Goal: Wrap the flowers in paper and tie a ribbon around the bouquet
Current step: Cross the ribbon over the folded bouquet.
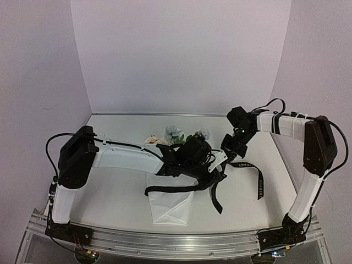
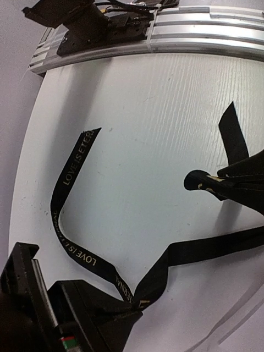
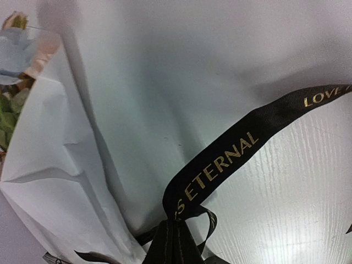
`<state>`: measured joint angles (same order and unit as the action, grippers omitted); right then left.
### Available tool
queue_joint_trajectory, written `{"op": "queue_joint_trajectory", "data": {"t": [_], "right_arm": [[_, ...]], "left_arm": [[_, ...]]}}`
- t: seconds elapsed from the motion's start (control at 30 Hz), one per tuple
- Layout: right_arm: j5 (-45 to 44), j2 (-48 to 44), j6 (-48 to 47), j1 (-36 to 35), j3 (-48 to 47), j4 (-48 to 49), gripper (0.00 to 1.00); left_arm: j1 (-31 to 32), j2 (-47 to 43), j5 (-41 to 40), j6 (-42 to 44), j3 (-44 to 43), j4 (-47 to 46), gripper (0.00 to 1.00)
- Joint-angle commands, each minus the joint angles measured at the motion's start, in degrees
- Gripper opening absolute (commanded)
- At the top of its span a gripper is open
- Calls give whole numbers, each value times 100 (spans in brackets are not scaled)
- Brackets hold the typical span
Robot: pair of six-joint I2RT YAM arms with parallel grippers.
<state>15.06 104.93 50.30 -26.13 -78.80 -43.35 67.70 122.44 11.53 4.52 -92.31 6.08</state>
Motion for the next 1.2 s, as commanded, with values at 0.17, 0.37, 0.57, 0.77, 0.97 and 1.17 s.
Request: {"op": "queue_joint_trajectory", "data": {"t": [0.17, 0.37, 0.57, 0.77, 0.97, 1.17], "right_arm": [[508, 78, -213, -1, -748, -18, 0], [825, -77, -545, -147, -730, 249, 0], [1150, 149, -1550, -986, -1617, -388, 0], [1273, 289, -2668, -1835, -1615, -1621, 27], [172, -364, -2352, -1595, -542, -1668, 70], [-861, -315, -1349, -1001, -306, -1622, 72]], "left_arm": [[-287, 194, 296, -263, -472, -119, 40], [-563, -1392, 554, -1237, 1032, -1374, 72], [-1131, -2970, 496, -2080, 2818, -1900, 76], [-1825, -4161, -21, -2796, 4521, -1800, 72], [-1963, -4574, -140, -2763, 4923, -1347, 73], [-1971, -4586, -143, -2787, 5016, -1267, 73]]}}
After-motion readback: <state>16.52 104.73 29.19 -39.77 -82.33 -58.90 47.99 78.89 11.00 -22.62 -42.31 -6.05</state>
